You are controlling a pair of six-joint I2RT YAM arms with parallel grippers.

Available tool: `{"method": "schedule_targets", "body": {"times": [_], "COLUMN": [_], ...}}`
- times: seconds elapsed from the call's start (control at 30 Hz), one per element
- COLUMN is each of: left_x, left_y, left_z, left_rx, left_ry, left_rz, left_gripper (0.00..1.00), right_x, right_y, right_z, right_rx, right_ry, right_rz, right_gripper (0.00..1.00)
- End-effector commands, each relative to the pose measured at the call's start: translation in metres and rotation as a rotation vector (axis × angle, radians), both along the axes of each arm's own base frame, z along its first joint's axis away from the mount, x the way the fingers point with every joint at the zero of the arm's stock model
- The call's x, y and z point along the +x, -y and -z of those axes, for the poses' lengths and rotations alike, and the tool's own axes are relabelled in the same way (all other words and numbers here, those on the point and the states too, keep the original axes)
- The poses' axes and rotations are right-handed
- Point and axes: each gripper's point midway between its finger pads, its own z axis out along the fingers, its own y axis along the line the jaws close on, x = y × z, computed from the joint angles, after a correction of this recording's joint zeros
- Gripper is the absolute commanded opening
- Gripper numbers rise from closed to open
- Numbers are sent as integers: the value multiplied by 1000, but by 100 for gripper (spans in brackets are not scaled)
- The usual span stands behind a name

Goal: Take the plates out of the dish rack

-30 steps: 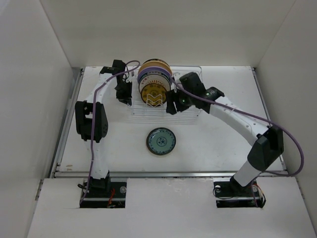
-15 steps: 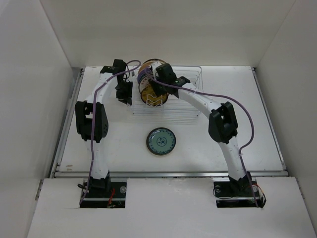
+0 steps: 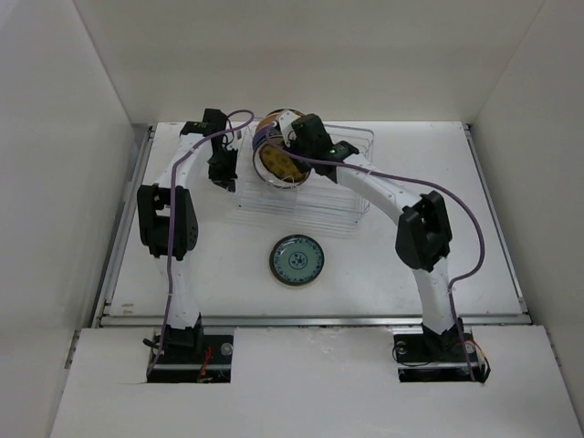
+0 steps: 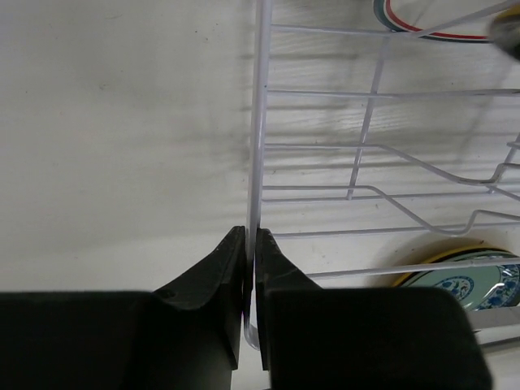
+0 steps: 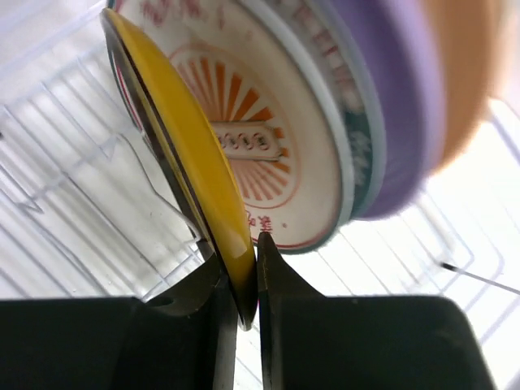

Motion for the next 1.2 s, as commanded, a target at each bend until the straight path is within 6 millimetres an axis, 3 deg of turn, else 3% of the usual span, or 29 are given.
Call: {"method": "schedule_targets", "body": {"times": [0.0, 0.03, 0.1, 0.13, 0.17, 0.23, 0.33, 0.37, 0.4, 0.47, 0.5, 0.57, 0.6, 0.7, 0.8, 0.87, 0.93, 0.97, 1.0, 1.03, 1.17], "left_x": [-11, -13, -11, -12, -12, -15, -23, -27, -29, -32, -31, -30, -28, -24, -30, -30, -34, -34, -34, -34, -33], "left_y": [30, 30, 32, 34, 34, 38, 48, 51, 56, 74, 78, 81, 82, 70, 66, 65, 62, 62, 62, 60, 56], "left_z": [-10, -10, -13, -14, -14, -19, -19, -13, -13, -17, -14, -15, -14, -15, -14, -14, -10, -10, -10, -9, -13], "left_rx": [-90, -89, -102, -111, -111, -140, -181, -198, -229, -312, -334, -349, -335, -263, -241, -239, -222, -221, -221, -209, -187], "left_ry": [-35, -44, -38, -40, -40, -49, -87, -115, -131, -159, -177, -172, -160, -120, -132, -129, -138, -138, -138, -132, -115], "left_rz": [42, 42, 36, 39, 39, 29, -24, -52, -69, -82, -104, -98, -92, -125, -107, -99, -84, -84, -84, -77, -64], "left_gripper": [2, 2, 0, 0, 0, 0, 0, 0, 0, 0, 0, 0, 0, 0, 0, 0, 0, 0, 0, 0, 1], "right_x": [6, -1, -13, -23, -36, -58, -100, -120, -136, -167, -185, -206, -214, -226, -226, -227, -225, -227, -225, -228, -226], "right_y": [2, 7, 12, 11, 18, 14, 22, 23, 27, 23, 25, 20, 25, 33, 29, 30, 29, 30, 29, 31, 41], "right_z": [-126, -158, -181, -178, -201, -199, -165, -127, -125, -96, -72, -47, -20, 15, 26, 52, 64, 81, 85, 93, 111], "right_rx": [232, 278, 342, 354, 397, 454, 452, 422, 441, 482, 488, 512, 492, 486, 494, 453, 425, 395, 389, 371, 260], "right_ry": [249, 302, 323, 308, 327, 249, 69, -45, -73, -218, -284, -394, -444, -526, -543, -595, -620, -658, -665, -686, -688], "right_rz": [103, 103, 105, 94, 87, 43, 7, -20, -37, -79, -101, -114, -87, -27, -27, -2, 6, 24, 28, 38, 97], "right_gripper": [0, 0, 0, 0, 0, 0, 0, 0, 0, 0, 0, 0, 0, 0, 0, 2, 11, 17, 36, 44, 61]}}
